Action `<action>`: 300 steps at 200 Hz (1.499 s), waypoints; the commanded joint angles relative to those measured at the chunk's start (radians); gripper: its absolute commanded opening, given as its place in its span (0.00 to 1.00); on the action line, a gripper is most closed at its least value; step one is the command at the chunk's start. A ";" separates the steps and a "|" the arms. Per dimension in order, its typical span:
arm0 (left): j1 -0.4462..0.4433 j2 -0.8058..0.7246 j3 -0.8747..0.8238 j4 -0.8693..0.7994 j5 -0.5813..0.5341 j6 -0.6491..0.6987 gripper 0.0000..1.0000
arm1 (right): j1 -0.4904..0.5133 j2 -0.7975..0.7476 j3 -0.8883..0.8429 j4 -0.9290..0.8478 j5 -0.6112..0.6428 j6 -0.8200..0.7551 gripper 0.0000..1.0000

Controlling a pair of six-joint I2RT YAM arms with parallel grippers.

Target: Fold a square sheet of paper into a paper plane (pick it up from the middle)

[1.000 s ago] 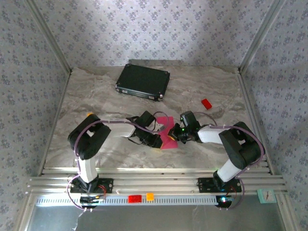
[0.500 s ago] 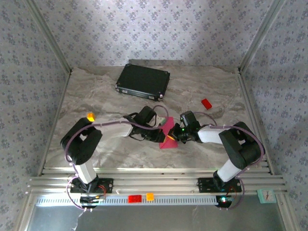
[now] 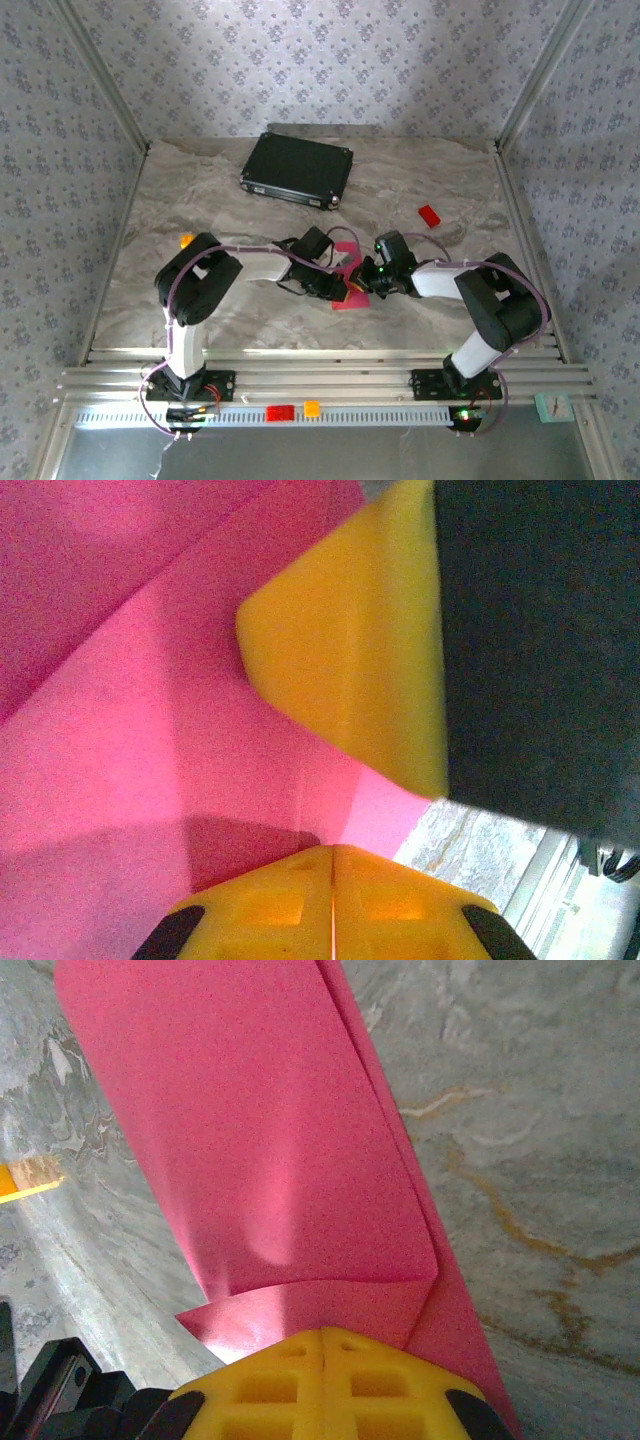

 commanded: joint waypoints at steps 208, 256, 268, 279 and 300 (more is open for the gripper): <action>-0.003 -0.063 0.002 -0.016 -0.091 -0.077 0.08 | 0.007 0.055 -0.049 -0.131 0.054 0.005 0.00; -0.003 -0.035 -0.083 -0.006 -0.107 -0.082 0.04 | 0.008 -0.026 -0.020 -0.127 0.048 -0.007 0.00; -0.002 -0.037 -0.112 -0.006 -0.110 -0.072 0.04 | 0.007 -0.062 -0.017 -0.135 0.054 -0.009 0.00; -0.001 -0.041 -0.134 -0.014 -0.117 -0.059 0.02 | 0.008 -0.091 -0.019 -0.132 0.054 -0.013 0.00; 0.008 -0.052 -0.164 -0.036 -0.113 -0.021 0.01 | 0.009 -0.115 -0.024 -0.108 0.032 -0.021 0.00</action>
